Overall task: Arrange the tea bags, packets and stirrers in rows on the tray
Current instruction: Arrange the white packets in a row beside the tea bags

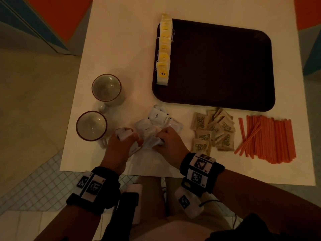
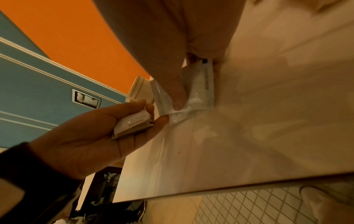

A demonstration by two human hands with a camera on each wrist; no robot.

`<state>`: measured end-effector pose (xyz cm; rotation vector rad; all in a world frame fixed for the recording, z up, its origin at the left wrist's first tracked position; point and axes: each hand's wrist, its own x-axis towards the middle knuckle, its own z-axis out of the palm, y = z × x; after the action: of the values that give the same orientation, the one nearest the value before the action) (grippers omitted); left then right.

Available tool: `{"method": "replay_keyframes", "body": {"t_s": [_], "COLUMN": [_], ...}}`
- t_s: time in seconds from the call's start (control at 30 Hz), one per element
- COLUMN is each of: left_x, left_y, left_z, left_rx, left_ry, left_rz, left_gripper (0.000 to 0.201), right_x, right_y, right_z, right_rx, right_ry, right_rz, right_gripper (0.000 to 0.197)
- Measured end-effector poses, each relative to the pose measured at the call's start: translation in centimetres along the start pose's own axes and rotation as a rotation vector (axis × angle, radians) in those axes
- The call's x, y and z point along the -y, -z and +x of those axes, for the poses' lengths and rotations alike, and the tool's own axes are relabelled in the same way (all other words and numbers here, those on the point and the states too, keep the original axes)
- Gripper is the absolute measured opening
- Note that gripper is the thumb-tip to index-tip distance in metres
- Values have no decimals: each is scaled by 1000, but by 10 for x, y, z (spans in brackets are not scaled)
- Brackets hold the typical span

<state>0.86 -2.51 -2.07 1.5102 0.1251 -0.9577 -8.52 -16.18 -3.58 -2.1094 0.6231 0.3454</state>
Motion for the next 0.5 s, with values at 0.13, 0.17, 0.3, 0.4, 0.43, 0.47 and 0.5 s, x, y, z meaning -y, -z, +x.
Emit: {"method": "replay_keyframes", "body": {"t_s": [0.13, 0.17, 0.3, 0.4, 0.43, 0.47, 0.5], "left_x": [1, 0, -1, -1, 0, 0, 0], "left_y": [4, 5, 8, 5, 5, 6, 7], "left_z": [0, 0, 2, 3, 4, 5, 6], "left_rx": [37, 56, 56, 21, 23, 37, 53], "left_ry": [5, 12, 35, 78, 99, 113, 117], "left_rz": [-70, -83, -141, -198, -223, -238, -242], "left_gripper": [18, 21, 20, 8, 9, 8, 9], "right_x": [2, 4, 6, 4, 4, 4, 4], "right_y": [0, 2, 10, 14, 15, 16, 20], "right_z": [2, 2, 2, 4, 5, 5, 6], "right_rx": [-32, -35, -45, 4, 12, 11, 5], "right_ry": [57, 61, 53, 9, -1, -3, -6], "right_rz": [-98, -44, 73, 130, 155, 178, 199], "right_gripper": [22, 21, 22, 23, 20, 17, 15]}}
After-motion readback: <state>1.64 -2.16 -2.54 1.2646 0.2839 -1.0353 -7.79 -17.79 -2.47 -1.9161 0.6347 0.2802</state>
